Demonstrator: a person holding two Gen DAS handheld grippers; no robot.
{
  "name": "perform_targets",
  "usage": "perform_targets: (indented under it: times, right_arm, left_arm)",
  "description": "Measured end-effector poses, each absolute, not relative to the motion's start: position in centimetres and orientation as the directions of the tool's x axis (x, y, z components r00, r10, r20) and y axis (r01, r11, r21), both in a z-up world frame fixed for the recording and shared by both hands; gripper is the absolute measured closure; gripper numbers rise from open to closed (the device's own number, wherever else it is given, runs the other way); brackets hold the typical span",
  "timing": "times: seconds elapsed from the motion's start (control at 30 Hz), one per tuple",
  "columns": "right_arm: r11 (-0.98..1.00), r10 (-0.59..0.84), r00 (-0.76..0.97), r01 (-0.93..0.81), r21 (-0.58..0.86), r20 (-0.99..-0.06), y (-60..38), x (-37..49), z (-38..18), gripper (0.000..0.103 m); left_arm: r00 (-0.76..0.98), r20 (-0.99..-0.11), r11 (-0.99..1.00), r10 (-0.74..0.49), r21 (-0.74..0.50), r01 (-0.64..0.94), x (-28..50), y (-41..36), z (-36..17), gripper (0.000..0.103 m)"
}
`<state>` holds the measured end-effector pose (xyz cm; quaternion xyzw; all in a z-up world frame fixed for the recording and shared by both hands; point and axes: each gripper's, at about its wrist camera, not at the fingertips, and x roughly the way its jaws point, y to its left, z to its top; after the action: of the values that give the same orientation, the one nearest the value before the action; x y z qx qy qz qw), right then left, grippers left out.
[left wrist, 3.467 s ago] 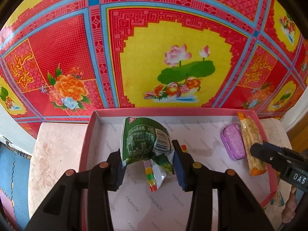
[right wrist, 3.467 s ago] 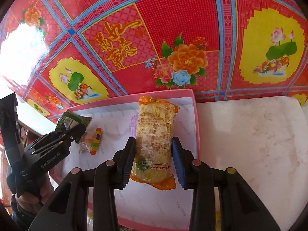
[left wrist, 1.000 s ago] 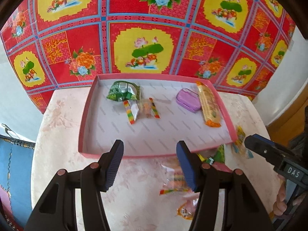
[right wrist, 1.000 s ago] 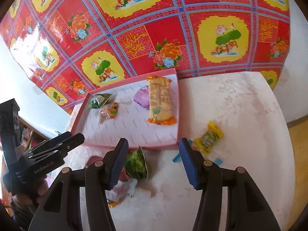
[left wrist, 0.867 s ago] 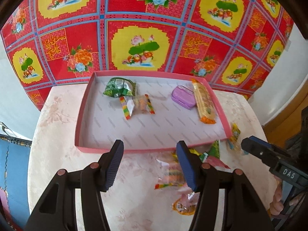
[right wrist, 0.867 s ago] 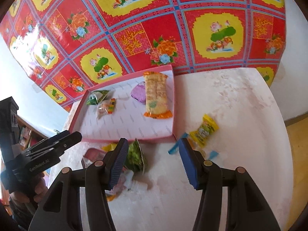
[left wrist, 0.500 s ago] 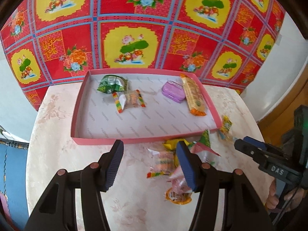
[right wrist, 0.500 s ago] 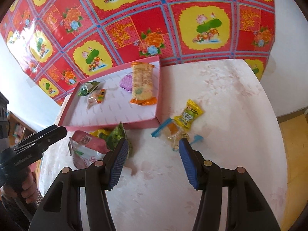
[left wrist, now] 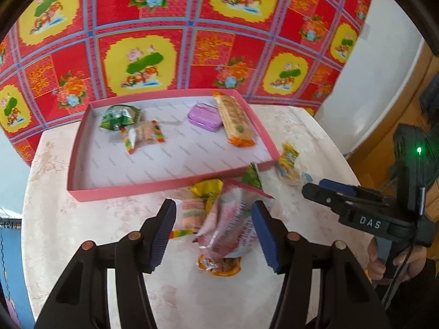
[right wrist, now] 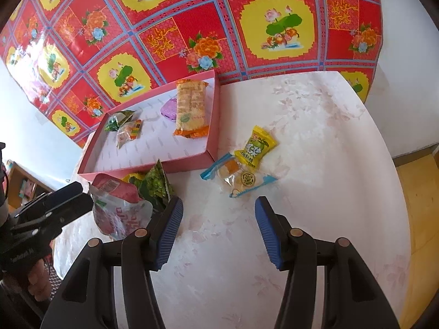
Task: Organize snacks
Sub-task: 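Withdraw both tools from the tray toward the snacks on the table, then grasp the large pink-and-white snack bag with the left tool and lift it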
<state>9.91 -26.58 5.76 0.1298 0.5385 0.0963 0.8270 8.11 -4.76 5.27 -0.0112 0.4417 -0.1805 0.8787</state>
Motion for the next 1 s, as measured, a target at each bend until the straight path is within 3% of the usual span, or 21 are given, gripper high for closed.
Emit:
perform_targets:
  times: [1.0]
  right_arm:
    - [0.966,0.218,0.399,0.041,0.255,-0.890,-28.6,9.5,4.5,0.047]
  left_arm:
    - [0.488,-0.809,0.901,-0.329,-0.114,0.419,8.7,-10.0,1.7,0.036]
